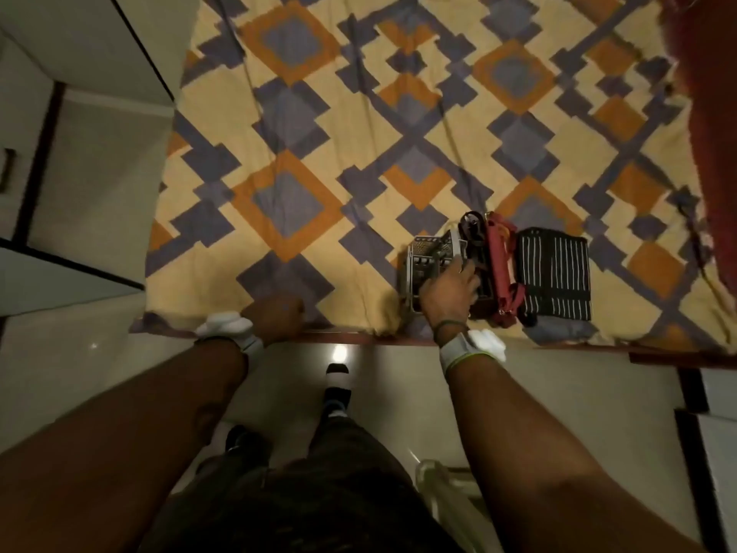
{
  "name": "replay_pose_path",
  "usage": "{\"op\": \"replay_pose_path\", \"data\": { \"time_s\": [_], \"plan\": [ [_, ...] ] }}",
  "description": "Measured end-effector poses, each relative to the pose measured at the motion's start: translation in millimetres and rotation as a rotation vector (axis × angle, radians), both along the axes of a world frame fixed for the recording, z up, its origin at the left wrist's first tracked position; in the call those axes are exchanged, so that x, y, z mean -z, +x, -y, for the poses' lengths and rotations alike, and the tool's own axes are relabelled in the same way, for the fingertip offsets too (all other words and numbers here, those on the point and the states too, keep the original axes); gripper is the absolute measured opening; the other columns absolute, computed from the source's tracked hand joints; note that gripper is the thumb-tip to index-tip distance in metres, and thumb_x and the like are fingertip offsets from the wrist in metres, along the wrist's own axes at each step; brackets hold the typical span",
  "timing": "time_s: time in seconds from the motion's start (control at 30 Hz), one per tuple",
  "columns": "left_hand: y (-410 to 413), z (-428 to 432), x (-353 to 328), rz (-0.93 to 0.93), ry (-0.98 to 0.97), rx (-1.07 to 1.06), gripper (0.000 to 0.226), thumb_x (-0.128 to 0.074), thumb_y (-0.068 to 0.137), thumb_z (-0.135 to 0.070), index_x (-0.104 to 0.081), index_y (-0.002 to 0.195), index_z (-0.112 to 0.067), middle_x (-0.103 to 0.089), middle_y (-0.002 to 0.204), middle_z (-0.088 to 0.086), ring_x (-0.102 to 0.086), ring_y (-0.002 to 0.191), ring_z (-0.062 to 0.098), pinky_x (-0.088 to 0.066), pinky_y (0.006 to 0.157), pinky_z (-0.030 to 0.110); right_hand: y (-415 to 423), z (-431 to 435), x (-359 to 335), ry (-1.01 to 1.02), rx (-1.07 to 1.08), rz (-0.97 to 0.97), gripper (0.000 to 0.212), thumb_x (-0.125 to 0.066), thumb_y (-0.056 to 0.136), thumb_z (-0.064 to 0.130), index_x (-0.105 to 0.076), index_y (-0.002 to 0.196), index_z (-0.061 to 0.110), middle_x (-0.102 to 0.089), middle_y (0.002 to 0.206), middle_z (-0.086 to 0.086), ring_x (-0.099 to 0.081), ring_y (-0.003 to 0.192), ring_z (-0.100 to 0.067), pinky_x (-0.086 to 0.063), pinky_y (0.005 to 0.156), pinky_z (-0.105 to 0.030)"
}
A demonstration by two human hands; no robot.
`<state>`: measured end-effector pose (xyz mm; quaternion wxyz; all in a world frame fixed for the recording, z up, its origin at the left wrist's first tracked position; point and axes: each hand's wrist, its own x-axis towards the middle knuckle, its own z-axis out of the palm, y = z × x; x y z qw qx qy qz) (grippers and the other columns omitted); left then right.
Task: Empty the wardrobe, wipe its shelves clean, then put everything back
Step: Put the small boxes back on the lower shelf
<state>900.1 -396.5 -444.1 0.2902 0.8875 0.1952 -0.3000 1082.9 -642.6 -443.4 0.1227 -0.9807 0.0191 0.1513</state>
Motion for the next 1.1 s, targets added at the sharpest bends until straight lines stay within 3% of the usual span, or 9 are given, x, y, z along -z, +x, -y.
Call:
{"op": "replay_pose_path", "data": {
  "time_s": [0.07, 0.13, 0.33, 0.53, 0.63, 0.73, 0.83, 0.97, 1.1],
  "plan": [
    [24.6, 14.7, -1.7, 0.004, -0.006, -0.02, 0.026, -0.051, 0.101, -0.021, -0.069, 0.106, -0.002, -0.068, 0.103, 0.017, -0.062, 0.09, 0.031, -0.047, 0.076, 0.034, 21.5, 12.3, 9.7, 0.095, 0.086, -0.083, 0.078, -0.057, 0.082, 0.024, -0.026, 0.151, 0.005, -0.038, 0.15, -0.022, -0.04, 0.133, -0.046, -0.039, 0.108, -0.057],
    [42.9, 28.1, -2.0, -0.009, -0.045, 0.016, 0.028, -0.049, 0.103, -0.014, -0.068, 0.112, 0.004, -0.066, 0.106, 0.02, -0.058, 0.081, 0.021, -0.042, 0.074, 0.025, 37.2, 24.3, 27.0, 0.218, 0.091, -0.179, 0.08, -0.056, 0.078, 0.034, -0.031, 0.147, 0.004, -0.052, 0.14, -0.023, -0.052, 0.126, -0.044, -0.045, 0.104, -0.052],
    [31.3, 31.3, 4.7, 0.004, 0.009, -0.049, 0.02, -0.058, 0.098, -0.028, -0.071, 0.109, -0.018, -0.068, 0.108, -0.001, -0.06, 0.09, 0.013, -0.042, 0.076, 0.026, 60.2, 38.9, 54.6, 0.502, 0.273, -0.198, 0.06, -0.066, 0.075, 0.028, -0.054, 0.132, 0.013, -0.069, 0.121, -0.012, -0.065, 0.11, -0.032, -0.051, 0.099, -0.046],
    [-41.4, -1.4, 11.0, 0.014, -0.03, -0.175, 0.016, -0.059, 0.098, -0.025, -0.069, 0.091, -0.015, -0.066, 0.1, 0.006, -0.06, 0.087, 0.02, -0.051, 0.08, 0.04, 34.5, 0.2, 32.1, 0.512, 0.176, -0.328, 0.033, -0.064, 0.095, 0.025, -0.062, 0.118, 0.002, -0.069, 0.109, -0.018, -0.065, 0.101, -0.038, -0.053, 0.084, -0.043],
    [-70.2, -14.8, 6.6, 0.022, -0.044, -0.284, 0.018, -0.059, 0.098, -0.021, -0.071, 0.088, -0.013, -0.069, 0.096, 0.005, -0.064, 0.087, 0.023, -0.053, 0.08, 0.037, 1.6, -51.1, 29.2, 0.509, 0.053, -0.313, 0.039, -0.054, 0.101, 0.028, -0.058, 0.125, -0.002, -0.067, 0.113, -0.023, -0.063, 0.099, -0.041, -0.052, 0.08, -0.046],
    [-91.0, -24.5, 3.9, 0.033, -0.072, -0.409, 0.017, -0.059, 0.097, -0.022, -0.066, 0.082, -0.024, -0.069, 0.096, 0.002, -0.06, 0.083, 0.017, -0.046, 0.074, 0.03, -45.9, -94.8, 22.4, 0.519, -0.081, -0.323, 0.036, -0.05, 0.102, 0.027, -0.061, 0.118, -0.003, -0.068, 0.104, -0.023, -0.06, 0.084, -0.033, -0.043, 0.069, -0.033],
    [-126.3, -41.9, -4.3, 0.098, -0.106, -0.552, 0.014, -0.056, 0.098, -0.022, -0.066, 0.089, -0.023, -0.067, 0.1, 0.0, -0.06, 0.09, 0.017, -0.048, 0.081, 0.033, -105.2, -142.3, 12.8, 0.505, -0.245, -0.402, 0.03, -0.049, 0.104, 0.023, -0.062, 0.112, -0.003, -0.066, 0.095, -0.022, -0.057, 0.077, -0.034, -0.033, 0.058, -0.028],
    [-208.4, -71.3, -18.7, 0.113, -0.11, -0.75, 0.017, -0.051, 0.101, -0.015, -0.068, 0.102, -0.014, -0.057, 0.095, -0.005, -0.052, 0.09, 0.014, -0.046, 0.086, 0.032, -191.2, -215.0, 6.5, 0.469, -0.533, -0.493, 0.032, -0.05, 0.104, 0.029, -0.063, 0.112, 0.0, -0.068, 0.099, -0.017, -0.064, 0.09, -0.034, -0.041, 0.07, -0.03],
    [-312.5, -107.2, -13.8, 0.029, -0.118, -0.937, 0.027, -0.052, 0.101, -0.021, -0.071, 0.109, -0.005, -0.066, 0.119, 0.011, -0.061, 0.108, 0.028, -0.048, 0.096, 0.038, -281.5, -285.8, -4.1, 0.447, -0.762, -0.576, 0.035, -0.05, 0.102, 0.039, -0.064, 0.12, 0.012, -0.072, 0.107, -0.007, -0.066, 0.096, -0.026, -0.052, 0.083, -0.036]
  ]
}}
